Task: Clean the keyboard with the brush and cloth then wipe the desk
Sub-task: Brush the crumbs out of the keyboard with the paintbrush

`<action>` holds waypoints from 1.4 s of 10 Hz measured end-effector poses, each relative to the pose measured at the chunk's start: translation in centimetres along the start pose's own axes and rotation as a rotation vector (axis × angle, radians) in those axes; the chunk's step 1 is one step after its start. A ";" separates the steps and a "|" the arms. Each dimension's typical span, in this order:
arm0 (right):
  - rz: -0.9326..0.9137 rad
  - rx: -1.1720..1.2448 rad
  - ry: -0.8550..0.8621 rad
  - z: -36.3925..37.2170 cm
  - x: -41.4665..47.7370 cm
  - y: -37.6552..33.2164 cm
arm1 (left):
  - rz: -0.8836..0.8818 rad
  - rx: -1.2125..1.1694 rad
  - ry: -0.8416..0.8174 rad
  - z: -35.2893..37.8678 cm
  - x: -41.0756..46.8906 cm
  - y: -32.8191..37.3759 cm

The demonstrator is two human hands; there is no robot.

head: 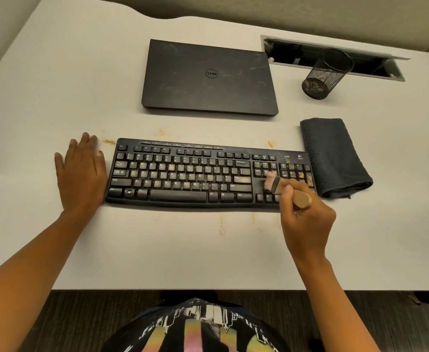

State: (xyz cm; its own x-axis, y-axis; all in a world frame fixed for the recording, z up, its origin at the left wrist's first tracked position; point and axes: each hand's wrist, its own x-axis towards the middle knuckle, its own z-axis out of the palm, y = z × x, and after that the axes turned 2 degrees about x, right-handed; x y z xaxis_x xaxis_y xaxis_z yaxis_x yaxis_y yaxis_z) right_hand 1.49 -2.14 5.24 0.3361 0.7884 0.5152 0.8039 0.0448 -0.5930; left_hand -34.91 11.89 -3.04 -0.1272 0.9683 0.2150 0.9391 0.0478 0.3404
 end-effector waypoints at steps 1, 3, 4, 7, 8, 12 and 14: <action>-0.045 0.007 -0.069 0.5 -0.7 -0.4 | 0.000 -0.003 -0.003 0.0 0.0 0.0; 0.101 0.023 0.019 0.2 0.7 0.0 | -0.009 -0.010 -0.009 0.0 0.0 0.0; 0.138 0.081 -0.009 -0.2 0.9 -0.3 | -0.009 -0.007 -0.008 0.0 0.0 0.0; 0.246 0.099 -0.008 -0.5 3.0 -0.8 | -0.006 -0.007 -0.004 0.0 -0.1 0.0; 0.287 0.152 -0.094 -0.5 3.1 -0.9 | -0.007 -0.010 -0.007 0.0 0.0 0.1; 0.346 0.052 -0.060 -1.1 4.1 -0.1 | -0.007 -0.003 -0.007 -0.1 0.0 0.2; 0.253 0.114 -0.222 -2.0 4.9 -0.1 | -0.003 0.003 -0.009 -0.1 0.0 0.1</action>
State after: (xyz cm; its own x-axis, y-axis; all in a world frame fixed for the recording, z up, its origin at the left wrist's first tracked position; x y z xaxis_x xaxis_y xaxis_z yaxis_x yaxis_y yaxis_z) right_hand 4.06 0.49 9.05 0.3927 0.8967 0.2040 0.6446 -0.1102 -0.7566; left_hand -34.85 11.88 -2.94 -0.1272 0.9702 0.2060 0.9397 0.0515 0.3380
